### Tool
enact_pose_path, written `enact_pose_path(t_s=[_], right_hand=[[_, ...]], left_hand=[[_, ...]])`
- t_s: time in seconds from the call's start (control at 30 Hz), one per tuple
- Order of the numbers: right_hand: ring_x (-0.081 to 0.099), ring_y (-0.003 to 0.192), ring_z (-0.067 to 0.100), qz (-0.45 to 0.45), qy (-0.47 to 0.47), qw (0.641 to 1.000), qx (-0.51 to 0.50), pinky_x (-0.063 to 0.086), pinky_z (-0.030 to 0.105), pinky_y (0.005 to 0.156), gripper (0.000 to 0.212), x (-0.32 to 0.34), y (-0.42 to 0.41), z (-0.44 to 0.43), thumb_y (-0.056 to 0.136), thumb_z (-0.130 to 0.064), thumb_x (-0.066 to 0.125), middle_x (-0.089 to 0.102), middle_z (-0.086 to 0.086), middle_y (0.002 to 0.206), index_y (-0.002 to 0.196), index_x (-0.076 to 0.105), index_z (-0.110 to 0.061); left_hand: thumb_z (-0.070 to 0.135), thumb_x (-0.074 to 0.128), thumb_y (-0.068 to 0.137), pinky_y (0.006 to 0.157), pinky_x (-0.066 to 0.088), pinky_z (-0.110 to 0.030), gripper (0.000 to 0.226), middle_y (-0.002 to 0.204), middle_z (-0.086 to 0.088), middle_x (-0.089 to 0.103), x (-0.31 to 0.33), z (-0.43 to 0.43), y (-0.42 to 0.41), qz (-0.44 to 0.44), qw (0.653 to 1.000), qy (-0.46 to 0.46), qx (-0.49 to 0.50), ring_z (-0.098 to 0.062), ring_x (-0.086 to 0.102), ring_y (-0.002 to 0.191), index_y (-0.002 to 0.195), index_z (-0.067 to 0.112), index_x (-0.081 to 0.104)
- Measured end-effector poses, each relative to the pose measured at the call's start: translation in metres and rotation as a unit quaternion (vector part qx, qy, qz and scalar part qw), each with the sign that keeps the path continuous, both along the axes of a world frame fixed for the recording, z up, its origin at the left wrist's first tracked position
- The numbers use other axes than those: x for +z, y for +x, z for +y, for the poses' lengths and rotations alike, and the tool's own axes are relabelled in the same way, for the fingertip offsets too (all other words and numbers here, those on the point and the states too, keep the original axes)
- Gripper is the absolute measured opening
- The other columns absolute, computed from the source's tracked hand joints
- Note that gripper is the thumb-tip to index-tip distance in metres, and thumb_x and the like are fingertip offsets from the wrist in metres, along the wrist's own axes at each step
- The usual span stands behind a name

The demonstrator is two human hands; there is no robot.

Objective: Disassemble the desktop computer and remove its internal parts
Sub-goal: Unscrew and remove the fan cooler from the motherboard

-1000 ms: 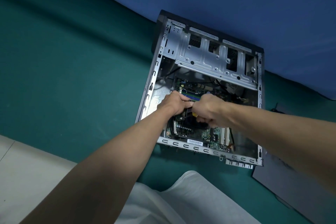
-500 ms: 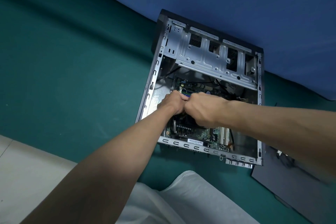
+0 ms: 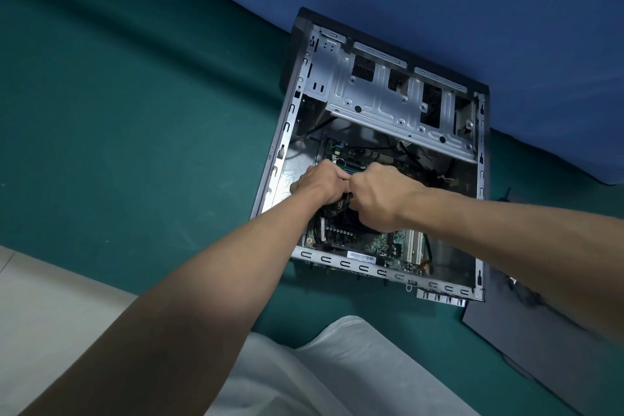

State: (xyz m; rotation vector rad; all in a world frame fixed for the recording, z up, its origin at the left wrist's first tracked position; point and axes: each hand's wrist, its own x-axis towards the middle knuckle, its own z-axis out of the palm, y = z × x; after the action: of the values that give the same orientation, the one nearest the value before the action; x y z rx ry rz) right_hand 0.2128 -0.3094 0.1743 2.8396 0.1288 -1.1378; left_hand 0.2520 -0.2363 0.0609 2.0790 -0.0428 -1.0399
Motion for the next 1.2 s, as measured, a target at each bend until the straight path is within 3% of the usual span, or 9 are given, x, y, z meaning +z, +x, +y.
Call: enact_pose_path(t_s=[0.2,0.3,0.5,0.63,0.8,0.97,1.07,1.13,1.2], right_hand=[[0.058,0.062,0.026,0.001,0.010,0.993,0.120,0.053,0.033,0.057,0.026,0.006,0.003,-0.005,0.091,-0.004,0.045,0.052,0.006,0.064,0.066,0.045,-0.011],[0.061,0.059,0.026,-0.013,0.046,0.995,-0.087,0.052,0.029,0.052,0.021,0.001,0.009,-0.008,0.088,-0.016,0.061,0.060,0.009,0.063,0.073,0.061,-0.002],[0.033,0.035,0.008,0.103,0.106,0.868,-0.474,0.026,0.015,0.034,0.023,-0.007,0.015,-0.002,0.103,-0.019,0.037,0.051,0.005,0.057,0.091,0.053,-0.008],[0.049,0.055,0.018,0.061,-0.016,0.995,-0.081,0.040,0.027,0.049,0.019,0.001,0.009,0.003,0.099,-0.017,0.042,0.056,0.008,0.074,0.084,0.048,-0.008],[0.058,0.064,0.025,0.021,-0.065,0.958,0.278,0.051,0.033,0.057,0.032,0.012,0.000,-0.002,0.100,-0.017,0.035,0.042,0.002,0.061,0.069,0.040,-0.013],[0.063,0.052,0.022,0.014,0.105,0.985,-0.139,0.054,0.028,0.050,0.021,-0.004,0.005,-0.009,0.089,-0.021,0.065,0.066,0.014,0.066,0.085,0.065,0.000],[0.050,0.037,0.012,0.094,0.185,0.842,-0.498,0.040,0.022,0.036,0.027,-0.009,0.009,-0.015,0.100,-0.026,0.048,0.062,0.010,0.061,0.103,0.053,0.001],[0.037,0.036,0.007,0.121,0.171,0.817,-0.537,0.029,0.018,0.033,0.023,-0.009,0.010,-0.015,0.103,-0.021,0.036,0.053,0.006,0.060,0.100,0.052,-0.006],[0.036,0.038,0.008,0.095,0.122,0.884,-0.442,0.026,0.015,0.032,0.026,-0.009,0.010,-0.012,0.101,-0.021,0.040,0.051,0.006,0.063,0.082,0.053,-0.007]], left_hand=[[0.018,0.057,0.092,0.099,0.045,-0.044,0.011,0.114,-0.011,0.068,-0.001,-0.001,-0.001,0.000,1.000,-0.009,0.002,-0.033,0.060,0.109,0.095,0.011,0.065],[0.028,0.066,0.089,0.098,0.046,-0.042,0.007,0.111,-0.004,0.071,-0.001,0.000,0.000,0.006,1.000,-0.007,-0.007,-0.029,0.062,0.107,0.093,0.026,0.072],[0.032,0.067,0.089,0.103,0.042,-0.041,0.009,0.118,0.003,0.068,-0.004,-0.003,0.000,0.029,0.999,-0.015,0.004,-0.025,0.059,0.111,0.095,0.033,0.074],[0.017,0.062,0.091,0.101,0.044,-0.044,0.014,0.119,-0.005,0.068,-0.006,-0.003,0.001,0.014,1.000,-0.017,0.022,-0.030,0.059,0.112,0.082,0.011,0.071],[0.011,0.054,0.090,0.098,0.046,-0.044,0.008,0.118,-0.014,0.067,-0.006,-0.001,0.001,-0.005,1.000,-0.015,0.023,-0.034,0.059,0.110,0.087,0.008,0.061],[0.020,0.063,0.086,0.088,0.049,-0.040,0.014,0.107,-0.011,0.070,-0.007,-0.002,0.002,-0.007,1.000,-0.006,0.011,-0.032,0.064,0.100,0.074,0.021,0.068],[0.030,0.072,0.085,0.094,0.046,-0.033,0.007,0.114,0.001,0.070,-0.008,-0.002,0.001,0.023,0.999,-0.025,0.015,-0.020,0.063,0.099,0.089,0.036,0.074],[0.037,0.073,0.083,0.103,0.042,-0.036,0.021,0.121,0.005,0.067,-0.010,-0.003,0.001,0.027,0.999,-0.026,0.022,-0.019,0.060,0.111,0.104,0.032,0.073],[0.038,0.072,0.084,0.103,0.043,-0.036,0.024,0.121,0.005,0.067,-0.010,-0.003,0.002,0.023,0.999,-0.026,0.019,-0.019,0.059,0.112,0.106,0.032,0.073]])
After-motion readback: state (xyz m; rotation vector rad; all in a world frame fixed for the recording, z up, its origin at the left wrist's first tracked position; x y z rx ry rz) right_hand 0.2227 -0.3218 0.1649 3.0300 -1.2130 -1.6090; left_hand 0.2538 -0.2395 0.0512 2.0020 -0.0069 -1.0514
